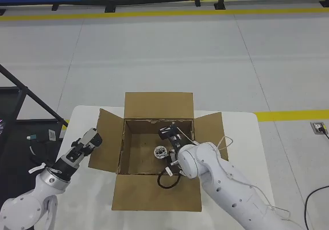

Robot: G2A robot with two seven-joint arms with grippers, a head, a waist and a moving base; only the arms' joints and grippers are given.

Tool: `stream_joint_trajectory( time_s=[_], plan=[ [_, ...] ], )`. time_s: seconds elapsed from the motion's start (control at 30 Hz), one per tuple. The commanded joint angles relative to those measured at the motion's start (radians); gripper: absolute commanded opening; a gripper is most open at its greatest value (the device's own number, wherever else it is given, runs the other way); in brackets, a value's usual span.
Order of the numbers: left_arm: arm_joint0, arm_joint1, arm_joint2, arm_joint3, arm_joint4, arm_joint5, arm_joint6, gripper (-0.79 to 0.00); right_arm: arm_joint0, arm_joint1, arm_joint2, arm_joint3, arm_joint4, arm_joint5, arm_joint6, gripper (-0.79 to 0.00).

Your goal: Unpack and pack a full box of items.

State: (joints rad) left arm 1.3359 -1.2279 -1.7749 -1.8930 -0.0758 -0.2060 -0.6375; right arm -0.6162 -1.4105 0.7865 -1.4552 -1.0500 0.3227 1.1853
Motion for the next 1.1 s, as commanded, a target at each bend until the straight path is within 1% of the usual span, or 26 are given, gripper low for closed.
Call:
stream_joint_trajectory(
  time_s=[0.0, 0.17, 0.3, 0.37, 0.47, 0.53, 0.6, 0.67, 0.77, 0.9, 1.07],
  plan=[
    [0.0, 0.0, 0.0, 0.0, 0.0, 0.0, 0.0, 0.0, -0.042, 0.013, 0.025, -0.114, -0.043, 0.006, 0.034, -0.785],
    [0.0, 0.0, 0.0, 0.0, 0.0, 0.0, 0.0, 0.0, -0.187, 0.052, 0.139, -0.456, -0.179, 0.039, 0.055, -0.785],
    [0.0, 0.0, 0.0, 0.0, 0.0, 0.0, 0.0, 0.0, -0.314, 0.077, 0.275, -0.701, -0.343, 0.11, 0.041, -0.785],
    [0.0, 0.0, 0.0, 0.0, 0.0, 0.0, 0.0, 0.0, -0.373, 0.085, 0.358, -0.782, -0.416, 0.161, 0.018, -0.785],
    [0.0, 0.0, 0.0, 0.0, 0.0, 0.0, 0.0, 0.0, -0.437, 0.091, 0.474, -0.826, -0.455, 0.208, 0.01, -0.785],
    [0.0, 0.0, 0.0, 0.0, 0.0, 0.0, 0.0, 0.0, -0.454, 0.094, 0.544, -0.799, -0.461, 0.209, 0.03, -0.785],
    [0.0, 0.0, 0.0, 0.0, 0.0, 0.0, 0.0, 0.0, -0.439, 0.095, 0.596, -0.724, -0.458, 0.196, 0.086, -0.785],
    [0.0, 0.0, 0.0, 0.0, 0.0, 0.0, 0.0, 0.0, -0.406, 0.095, 0.634, -0.617, -0.431, 0.178, 0.121, -0.785],
    [0.0, 0.0, 0.0, 0.0, 0.0, 0.0, 0.0, 0.0, -0.36, 0.094, 0.66, -0.446, -0.393, 0.155, 0.156, -0.785],
    [0.0, 0.0, 0.0, 0.0, 0.0, 0.0, 0.0, 0.0, -0.328, 0.092, 0.688, -0.261, -0.344, 0.136, 0.133, -0.785],
    [0.0, 0.0, 0.0, 0.0, 0.0, 0.0, 0.0, 0.0, -0.294, 0.089, 0.694, -0.108, -0.289, 0.114, 0.096, -0.785]
  ],
)
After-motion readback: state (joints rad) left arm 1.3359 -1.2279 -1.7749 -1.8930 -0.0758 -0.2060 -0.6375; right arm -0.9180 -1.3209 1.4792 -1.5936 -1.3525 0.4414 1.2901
